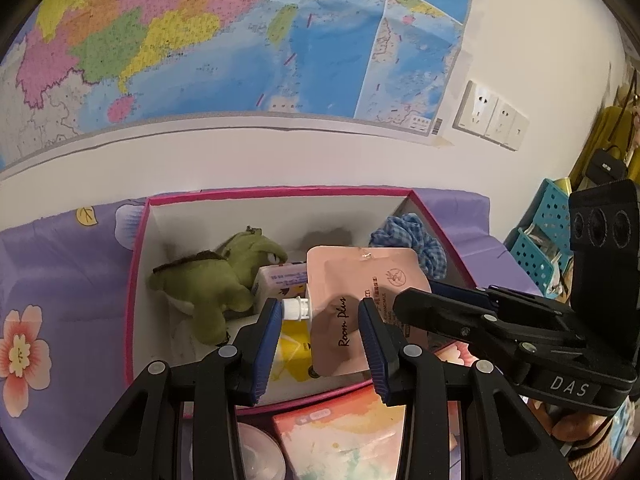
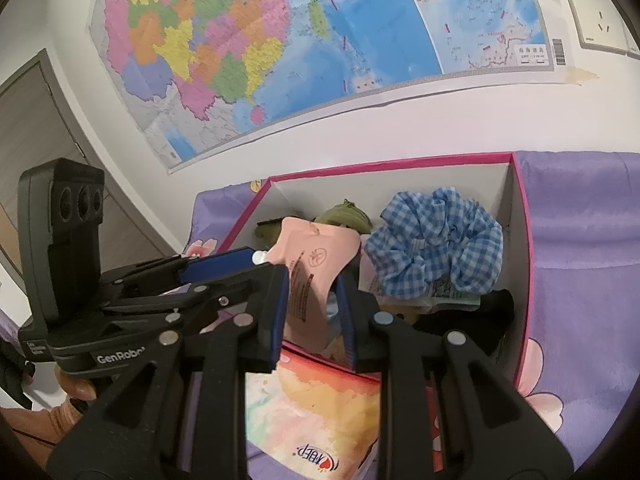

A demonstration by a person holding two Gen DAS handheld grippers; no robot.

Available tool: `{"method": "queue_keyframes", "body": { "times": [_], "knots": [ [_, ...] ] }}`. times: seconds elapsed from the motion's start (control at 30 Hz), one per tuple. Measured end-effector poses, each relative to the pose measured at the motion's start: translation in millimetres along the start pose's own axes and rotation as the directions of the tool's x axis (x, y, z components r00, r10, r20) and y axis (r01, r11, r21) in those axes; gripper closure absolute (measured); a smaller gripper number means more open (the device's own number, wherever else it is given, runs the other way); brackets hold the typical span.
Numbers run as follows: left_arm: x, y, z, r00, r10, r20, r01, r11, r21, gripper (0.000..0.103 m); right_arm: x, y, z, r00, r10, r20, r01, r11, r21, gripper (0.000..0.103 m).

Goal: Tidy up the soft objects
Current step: 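Move the held pouch over the pink box rim with the right gripper, then lower the pouch into the pink box and open the right gripper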

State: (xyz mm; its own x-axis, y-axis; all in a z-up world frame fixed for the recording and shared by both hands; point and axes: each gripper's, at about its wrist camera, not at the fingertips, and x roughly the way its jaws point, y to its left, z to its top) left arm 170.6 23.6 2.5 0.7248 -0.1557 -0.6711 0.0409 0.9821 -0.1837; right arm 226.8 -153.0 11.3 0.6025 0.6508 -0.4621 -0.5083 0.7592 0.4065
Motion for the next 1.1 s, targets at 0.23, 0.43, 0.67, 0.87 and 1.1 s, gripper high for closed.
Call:
{"method": "queue_keyframes", "body": {
  "times": [0.23, 0.43, 0.67, 0.87, 1.1],
  "knots": [
    [9, 4, 1, 1.000, 0.011, -0.019, -0.011, 1.000, -0.011, 0.064, 8, 0, 0, 1.000, -0.010, -0.018, 0.010, 1.000, -0.001, 0.076],
    [16, 9, 2, 0.999, 0.018, -0.030, -0.019, 1.000, -0.023, 0.064, 15, 1, 0, 0.999, -0.018, -0.032, 0.018, 1.000, 0.002, 0.076],
    [25, 11, 3, 0.999, 0.031, -0.045, -0.032, 0.999, -0.023, 0.064, 23, 0, -3, 0.998, -0.029, -0.053, 0.030, 1.000, 0.002, 0.076],
    [26, 13, 2, 0.997, 0.056, -0.044, -0.056, 0.998, -0.019, 0.064, 26, 3, -4, 0.997, -0.049, -0.055, 0.048, 0.999, -0.009, 0.076],
    [10, 13, -4, 0.997, 0.071, 0.010, -0.071, 0.997, -0.017, 0.048, 14, -1, -10, 0.997, -0.064, -0.037, 0.064, 0.998, -0.002, 0.071]
  ]
}}
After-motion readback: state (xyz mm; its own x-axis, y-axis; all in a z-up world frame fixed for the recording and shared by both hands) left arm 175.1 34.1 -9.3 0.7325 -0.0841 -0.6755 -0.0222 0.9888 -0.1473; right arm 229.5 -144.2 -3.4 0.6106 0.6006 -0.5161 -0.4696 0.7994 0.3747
